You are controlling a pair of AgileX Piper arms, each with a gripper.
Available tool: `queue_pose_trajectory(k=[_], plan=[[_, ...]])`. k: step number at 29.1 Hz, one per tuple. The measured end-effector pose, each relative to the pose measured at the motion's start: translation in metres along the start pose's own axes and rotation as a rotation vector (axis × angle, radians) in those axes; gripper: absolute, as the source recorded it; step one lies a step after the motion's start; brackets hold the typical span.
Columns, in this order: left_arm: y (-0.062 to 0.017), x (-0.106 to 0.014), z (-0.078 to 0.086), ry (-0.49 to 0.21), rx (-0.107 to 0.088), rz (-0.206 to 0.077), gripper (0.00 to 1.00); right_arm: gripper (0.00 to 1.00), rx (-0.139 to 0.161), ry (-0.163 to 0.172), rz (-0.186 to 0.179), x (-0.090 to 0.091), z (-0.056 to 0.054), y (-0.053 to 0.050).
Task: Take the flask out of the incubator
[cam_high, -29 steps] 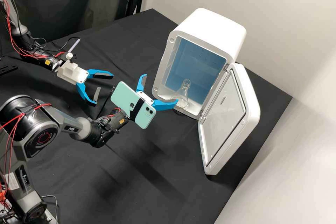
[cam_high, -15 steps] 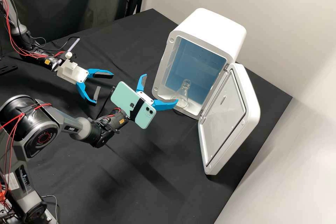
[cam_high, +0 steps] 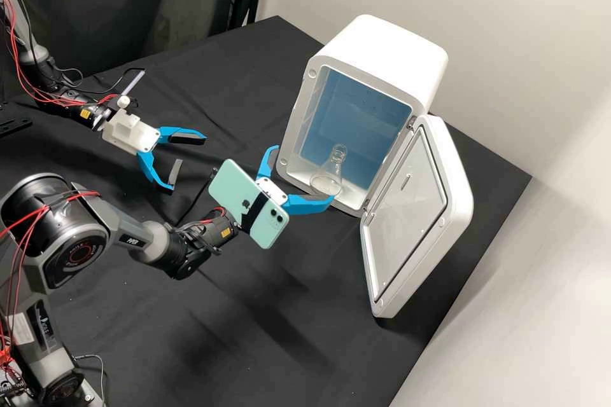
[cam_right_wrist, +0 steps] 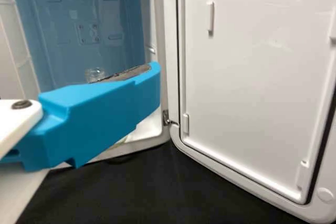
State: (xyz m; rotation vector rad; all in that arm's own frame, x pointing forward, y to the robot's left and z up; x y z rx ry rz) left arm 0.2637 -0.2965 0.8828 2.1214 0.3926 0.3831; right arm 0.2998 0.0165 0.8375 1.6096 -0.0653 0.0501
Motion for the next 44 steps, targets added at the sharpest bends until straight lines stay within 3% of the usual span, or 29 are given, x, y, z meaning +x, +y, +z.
queue_pose_trajectory(k=[5, 14, 25, 37, 44], plan=[[0.0000, 0.000, 0.000, 0.000, 0.000, 0.000, 1.00, 1.00, 0.009, -0.023, -0.029, -0.003, 0.008, -0.007], [-0.0009, -0.001, 0.000, 0.000, -0.001, -0.004, 1.00, 1.00, 0.010, -0.053, -0.031, 0.000, 0.018, -0.008], [-0.0009, -0.001, 0.000, 0.000, -0.001, -0.004, 1.00, 1.00, 0.010, -0.055, -0.033, 0.013, 0.022, -0.011], [-0.0009, -0.001, 0.000, 0.000, -0.001, -0.004, 1.00, 1.00, 0.010, -0.059, -0.037, 0.015, 0.023, -0.013], [0.0033, -0.002, 0.001, -0.001, 0.002, 0.011, 1.00, 1.00, 0.011, -0.068, -0.045, 0.020, 0.027, -0.016]])
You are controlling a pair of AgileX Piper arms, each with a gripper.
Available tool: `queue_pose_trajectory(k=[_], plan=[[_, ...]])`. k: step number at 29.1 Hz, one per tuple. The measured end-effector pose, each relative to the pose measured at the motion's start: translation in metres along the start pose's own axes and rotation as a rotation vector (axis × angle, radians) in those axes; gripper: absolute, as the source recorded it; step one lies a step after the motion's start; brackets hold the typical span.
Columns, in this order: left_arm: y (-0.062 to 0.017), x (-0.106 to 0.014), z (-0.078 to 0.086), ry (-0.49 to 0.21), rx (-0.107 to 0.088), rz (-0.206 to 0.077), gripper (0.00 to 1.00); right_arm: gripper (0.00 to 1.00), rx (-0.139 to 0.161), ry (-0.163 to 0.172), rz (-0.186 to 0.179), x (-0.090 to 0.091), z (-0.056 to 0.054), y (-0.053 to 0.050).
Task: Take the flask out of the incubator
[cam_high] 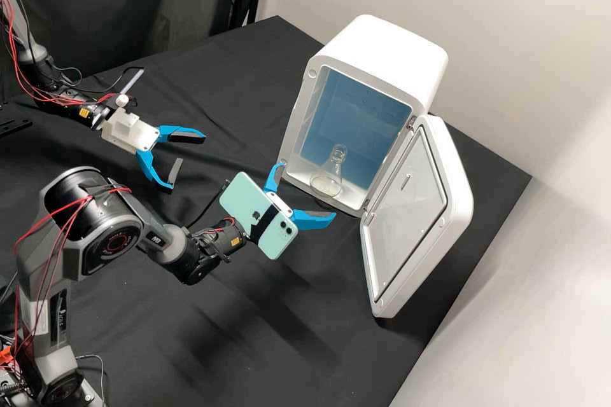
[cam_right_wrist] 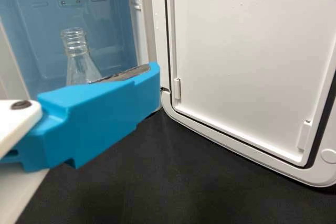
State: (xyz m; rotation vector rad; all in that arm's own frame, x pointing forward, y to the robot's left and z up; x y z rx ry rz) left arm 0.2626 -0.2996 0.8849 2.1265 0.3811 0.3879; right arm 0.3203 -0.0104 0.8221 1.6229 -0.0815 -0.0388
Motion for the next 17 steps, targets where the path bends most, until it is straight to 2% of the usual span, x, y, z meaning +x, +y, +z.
queue_pose_trajectory(k=[17], plan=[[0.0000, 0.0000, 0.0000, 0.000, 0.000, 0.000, 1.00, 1.00, 0.000, 0.000, -0.008, 0.0037, 0.0006, -0.0032]])
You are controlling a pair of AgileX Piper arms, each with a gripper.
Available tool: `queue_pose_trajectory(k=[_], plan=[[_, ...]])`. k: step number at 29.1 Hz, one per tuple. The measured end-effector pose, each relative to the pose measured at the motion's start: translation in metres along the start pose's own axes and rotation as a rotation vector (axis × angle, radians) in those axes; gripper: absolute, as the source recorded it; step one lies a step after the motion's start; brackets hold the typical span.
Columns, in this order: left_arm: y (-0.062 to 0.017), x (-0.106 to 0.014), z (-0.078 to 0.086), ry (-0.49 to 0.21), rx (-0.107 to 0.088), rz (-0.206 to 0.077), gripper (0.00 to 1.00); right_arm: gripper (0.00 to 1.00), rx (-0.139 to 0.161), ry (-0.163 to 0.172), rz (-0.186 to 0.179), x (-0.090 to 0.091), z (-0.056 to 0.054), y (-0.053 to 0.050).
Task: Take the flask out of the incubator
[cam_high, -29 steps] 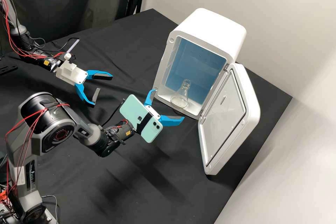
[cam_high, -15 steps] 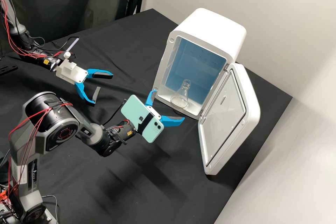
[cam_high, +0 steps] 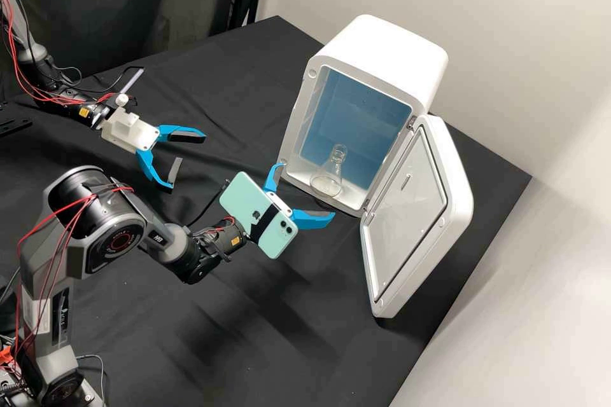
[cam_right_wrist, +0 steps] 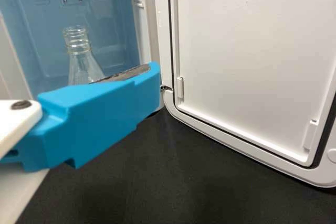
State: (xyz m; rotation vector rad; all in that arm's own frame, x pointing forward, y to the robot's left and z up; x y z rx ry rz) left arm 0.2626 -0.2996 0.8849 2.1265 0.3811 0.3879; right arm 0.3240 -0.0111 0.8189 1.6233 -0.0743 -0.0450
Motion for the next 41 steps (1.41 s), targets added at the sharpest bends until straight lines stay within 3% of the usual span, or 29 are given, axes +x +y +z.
queue_pose_trajectory(k=[5, 9, 16, 23, 32, 36, 41], plan=[[0.0000, 0.000, 0.000, 0.000, 0.000, 0.000, 1.00, 1.00, 0.002, -0.001, -0.019, 0.012, 0.003, -0.008], [0.0000, 0.000, 0.000, 0.000, 0.000, 0.000, 1.00, 1.00, 0.027, 0.002, -0.039, 0.025, 0.006, -0.017], [0.0000, 0.000, 0.000, 0.000, 0.000, 0.000, 1.00, 1.00, 0.026, -0.001, -0.072, 0.043, 0.009, -0.027], [0.0000, 0.000, 0.000, 0.000, 0.000, 0.000, 1.00, 1.00, 0.025, -0.007, -0.074, 0.059, 0.013, -0.029], [0.0000, 0.000, 0.000, 0.000, 0.000, 0.000, 1.00, 1.00, 0.027, -0.027, -0.045, 0.078, 0.026, -0.023], [0.0003, 0.000, 0.000, -0.001, 0.000, 0.001, 1.00, 1.00, 0.026, -0.036, -0.049, 0.087, 0.030, -0.024], [0.0022, -0.001, 0.001, -0.002, 0.002, 0.007, 1.00, 1.00, 0.025, -0.026, -0.045, 0.099, 0.030, -0.026]])
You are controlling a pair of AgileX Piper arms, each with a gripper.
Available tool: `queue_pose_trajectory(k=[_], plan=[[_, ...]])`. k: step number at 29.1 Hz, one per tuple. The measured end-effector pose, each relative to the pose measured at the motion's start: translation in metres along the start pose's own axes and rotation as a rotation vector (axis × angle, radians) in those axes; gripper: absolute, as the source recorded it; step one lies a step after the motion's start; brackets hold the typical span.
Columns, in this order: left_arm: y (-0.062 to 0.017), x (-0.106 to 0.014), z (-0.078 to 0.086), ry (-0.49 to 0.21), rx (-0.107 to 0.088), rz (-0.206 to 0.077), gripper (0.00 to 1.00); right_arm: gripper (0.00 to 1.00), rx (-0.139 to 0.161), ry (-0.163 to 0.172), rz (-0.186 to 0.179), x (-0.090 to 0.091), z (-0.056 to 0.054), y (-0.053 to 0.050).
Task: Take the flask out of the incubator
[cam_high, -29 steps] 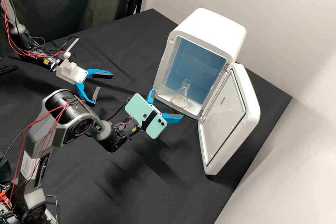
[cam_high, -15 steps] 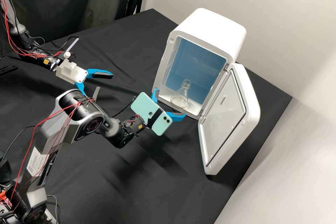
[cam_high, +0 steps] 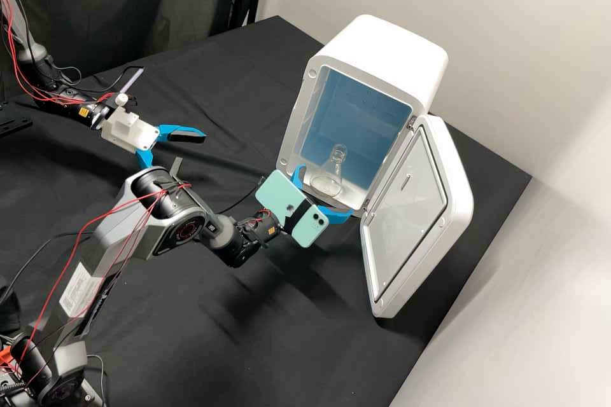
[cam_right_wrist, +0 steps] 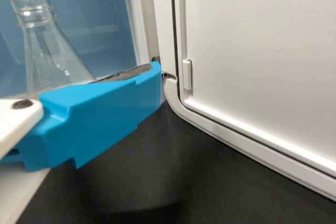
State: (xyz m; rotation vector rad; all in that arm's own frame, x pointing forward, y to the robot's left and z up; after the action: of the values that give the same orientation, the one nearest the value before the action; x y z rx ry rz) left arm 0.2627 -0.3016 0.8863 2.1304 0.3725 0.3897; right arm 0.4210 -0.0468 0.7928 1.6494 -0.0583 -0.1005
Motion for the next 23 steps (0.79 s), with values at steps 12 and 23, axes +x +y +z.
queue_pose_trajectory(k=[12, 23], plan=[[0.0012, 0.000, 0.000, 0.000, 0.001, 0.004, 1.00, 1.00, -0.008, -0.016, -0.064, 0.019, 0.000, -0.022], [0.0049, 0.001, 0.003, -0.024, 0.019, 0.013, 1.00, 1.00, -0.019, -0.019, -0.065, 0.033, 0.003, -0.024]])
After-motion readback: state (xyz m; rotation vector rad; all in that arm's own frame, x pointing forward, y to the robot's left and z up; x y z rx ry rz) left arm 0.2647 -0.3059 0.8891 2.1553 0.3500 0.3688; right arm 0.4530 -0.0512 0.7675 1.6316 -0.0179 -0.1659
